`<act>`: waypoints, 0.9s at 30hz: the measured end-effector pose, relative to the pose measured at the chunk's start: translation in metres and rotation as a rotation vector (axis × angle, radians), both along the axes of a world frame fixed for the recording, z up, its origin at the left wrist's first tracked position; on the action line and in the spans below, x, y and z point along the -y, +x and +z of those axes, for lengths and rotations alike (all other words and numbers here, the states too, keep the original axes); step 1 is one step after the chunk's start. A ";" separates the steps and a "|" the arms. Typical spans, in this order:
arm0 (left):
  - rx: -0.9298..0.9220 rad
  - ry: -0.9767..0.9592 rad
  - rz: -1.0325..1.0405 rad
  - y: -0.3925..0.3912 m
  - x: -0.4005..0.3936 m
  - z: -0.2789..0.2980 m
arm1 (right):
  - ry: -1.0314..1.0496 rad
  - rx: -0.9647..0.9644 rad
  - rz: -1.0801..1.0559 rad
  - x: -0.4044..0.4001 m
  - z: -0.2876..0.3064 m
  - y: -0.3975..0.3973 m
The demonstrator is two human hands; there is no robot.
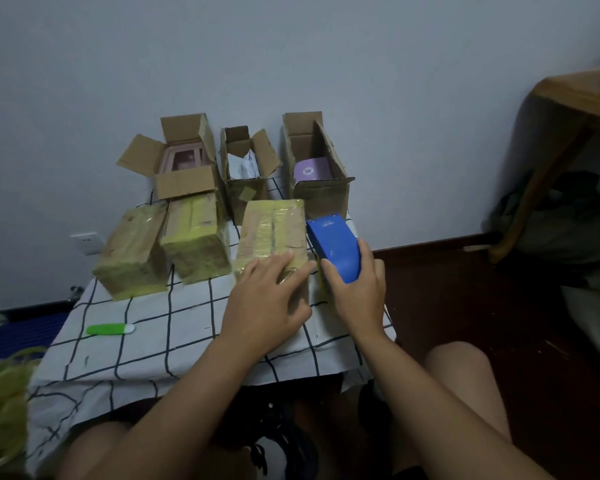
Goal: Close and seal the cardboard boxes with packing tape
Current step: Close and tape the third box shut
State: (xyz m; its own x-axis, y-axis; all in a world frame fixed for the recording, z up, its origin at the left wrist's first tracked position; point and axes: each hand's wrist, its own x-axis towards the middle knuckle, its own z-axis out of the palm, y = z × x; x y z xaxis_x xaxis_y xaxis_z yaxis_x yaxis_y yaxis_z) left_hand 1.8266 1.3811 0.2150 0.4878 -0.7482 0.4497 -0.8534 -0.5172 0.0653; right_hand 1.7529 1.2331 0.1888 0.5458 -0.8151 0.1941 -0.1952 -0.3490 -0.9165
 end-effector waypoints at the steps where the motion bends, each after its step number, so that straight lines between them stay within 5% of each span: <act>1: 0.022 0.007 -0.002 0.001 0.001 -0.001 | -0.003 0.001 -0.004 0.000 -0.001 0.000; 7: 0.011 0.043 0.026 -0.006 0.002 0.008 | 0.007 0.014 -0.005 0.003 -0.004 -0.002; 13: -0.327 -0.075 0.079 0.006 0.000 0.027 | 0.017 0.005 0.017 0.003 -0.005 -0.003; 27: -0.313 -0.287 0.019 0.016 0.009 0.007 | 0.020 0.033 0.012 0.005 -0.005 -0.003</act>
